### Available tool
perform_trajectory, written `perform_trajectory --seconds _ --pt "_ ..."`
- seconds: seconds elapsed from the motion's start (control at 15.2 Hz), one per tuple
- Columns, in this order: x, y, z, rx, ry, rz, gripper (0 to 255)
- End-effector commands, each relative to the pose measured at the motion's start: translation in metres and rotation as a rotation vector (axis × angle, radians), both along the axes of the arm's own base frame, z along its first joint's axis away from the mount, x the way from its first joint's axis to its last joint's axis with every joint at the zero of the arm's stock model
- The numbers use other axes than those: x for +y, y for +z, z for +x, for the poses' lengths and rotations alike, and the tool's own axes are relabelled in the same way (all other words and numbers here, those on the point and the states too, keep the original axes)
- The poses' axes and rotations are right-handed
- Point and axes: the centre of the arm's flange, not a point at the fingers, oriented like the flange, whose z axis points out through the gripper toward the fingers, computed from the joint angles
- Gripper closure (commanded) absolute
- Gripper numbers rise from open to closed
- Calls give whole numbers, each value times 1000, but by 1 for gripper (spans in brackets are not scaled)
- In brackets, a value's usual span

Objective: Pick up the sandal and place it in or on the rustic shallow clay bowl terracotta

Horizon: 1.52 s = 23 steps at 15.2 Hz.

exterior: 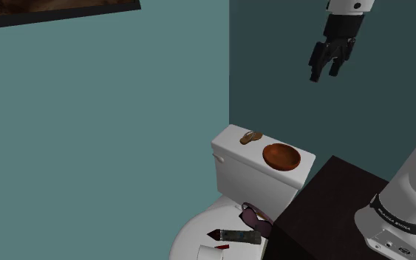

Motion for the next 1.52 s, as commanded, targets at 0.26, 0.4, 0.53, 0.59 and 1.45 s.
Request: perform_trajectory --seconds 0.26,0.4,0.53,0.59,1.45 --pt "15 -40 30 -4 -104 -22 0" --pt "20 -61 46 -5 -156 -33 0" --pt "25 -81 62 -7 -209 -45 0" --pt "27 -91 70 -8 -235 -50 0" --pt "28 -223 178 -20 -573 -122 0"
